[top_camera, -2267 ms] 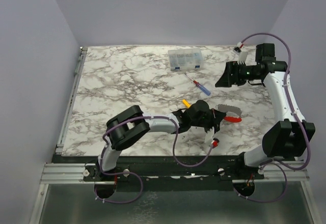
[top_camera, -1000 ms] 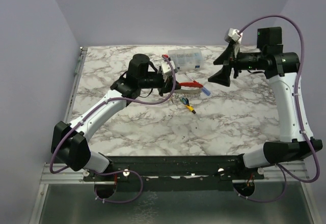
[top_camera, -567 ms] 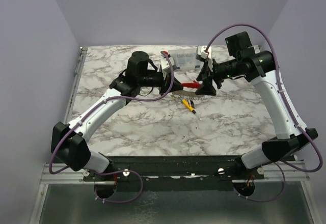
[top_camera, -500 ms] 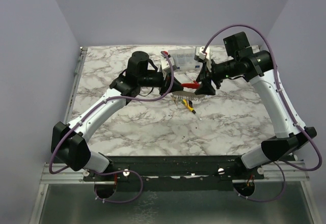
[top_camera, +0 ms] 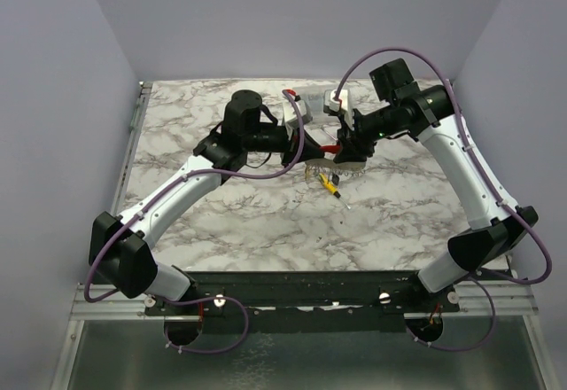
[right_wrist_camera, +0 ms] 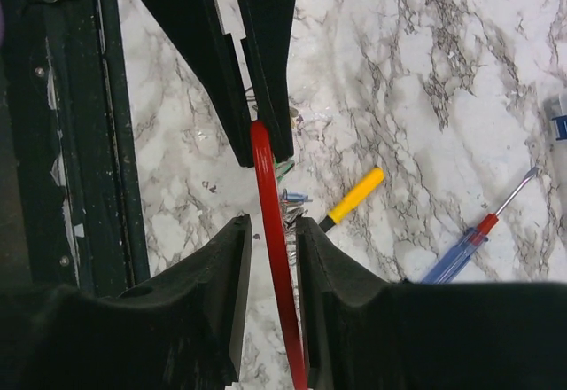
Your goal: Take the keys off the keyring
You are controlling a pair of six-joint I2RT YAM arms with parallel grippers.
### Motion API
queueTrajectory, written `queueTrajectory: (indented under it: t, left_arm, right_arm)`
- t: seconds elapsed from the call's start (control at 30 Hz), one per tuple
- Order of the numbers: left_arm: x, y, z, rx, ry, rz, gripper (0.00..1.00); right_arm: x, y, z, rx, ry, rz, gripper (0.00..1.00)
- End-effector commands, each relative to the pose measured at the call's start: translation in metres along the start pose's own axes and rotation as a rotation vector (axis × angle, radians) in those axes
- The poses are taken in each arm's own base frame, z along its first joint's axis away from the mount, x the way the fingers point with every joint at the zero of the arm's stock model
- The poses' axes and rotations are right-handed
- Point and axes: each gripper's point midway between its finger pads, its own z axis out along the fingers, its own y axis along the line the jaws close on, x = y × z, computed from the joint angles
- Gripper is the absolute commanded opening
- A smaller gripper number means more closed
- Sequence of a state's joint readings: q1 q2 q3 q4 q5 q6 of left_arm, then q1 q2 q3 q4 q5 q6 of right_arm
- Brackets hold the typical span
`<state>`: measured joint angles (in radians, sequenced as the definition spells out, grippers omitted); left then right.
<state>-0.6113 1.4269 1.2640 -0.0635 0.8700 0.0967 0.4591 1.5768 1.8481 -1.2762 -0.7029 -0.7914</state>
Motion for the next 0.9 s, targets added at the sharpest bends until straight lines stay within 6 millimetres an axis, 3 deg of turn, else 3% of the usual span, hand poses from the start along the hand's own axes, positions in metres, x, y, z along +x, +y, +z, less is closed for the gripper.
queueTrajectory:
  t: [0.0, 0.17, 0.2, 0.27, 0.3, 0.33, 0.47, 0.53, 0.7, 0.87]
  left_arm:
    - [-0.028, -0.013, 0.0, 0.042, -0.07, 0.066, 0.0]
    - [-0.03, -0.012, 0.002, 0.043, -0.08, 0.077, 0.0]
    - [-0.029, -0.011, 0.002, 0.042, -0.079, 0.076, 0.0]
    - [-0.03, -0.01, 0.001, 0.032, -0.08, 0.071, 0.0]
    - [-0.03, -0.009, 0.0, 0.022, -0.081, 0.065, 0.0]
    - [-0.03, -0.007, -0.003, 0.009, -0.081, 0.054, 0.05]
    - [-0.026, 0.007, -0.025, -0.059, -0.083, 0.014, 0.57]
    - [-0.021, 0.016, -0.038, -0.111, -0.083, 0.004, 0.66]
    - [0.002, 0.014, -0.063, -0.17, -0.065, 0.074, 0.69]
    - [0.022, 0.001, -0.069, -0.148, -0.044, 0.171, 0.66]
  right_arm:
    - [0.007, 0.004, 0.007, -0.035, 0.031, -0.01, 0.33]
    - [0.008, 0.005, 0.014, -0.058, 0.04, -0.002, 0.28]
    - [0.008, 0.004, 0.014, -0.059, 0.04, -0.001, 0.23]
    - [0.007, 0.002, 0.014, -0.049, 0.042, 0.011, 0.03]
    - [0.006, 0.0, 0.014, -0.036, 0.04, 0.028, 0.01]
    - [0.003, -0.002, 0.014, -0.021, 0.034, 0.04, 0.01]
    - [-0.01, -0.005, 0.008, 0.029, -0.02, 0.066, 0.01]
    - [-0.015, -0.004, 0.005, 0.046, -0.048, 0.069, 0.01]
    - [-0.017, 0.003, 0.003, 0.034, -0.06, 0.105, 0.01]
    - [-0.019, 0.011, 0.001, 0.022, -0.088, 0.119, 0.01]
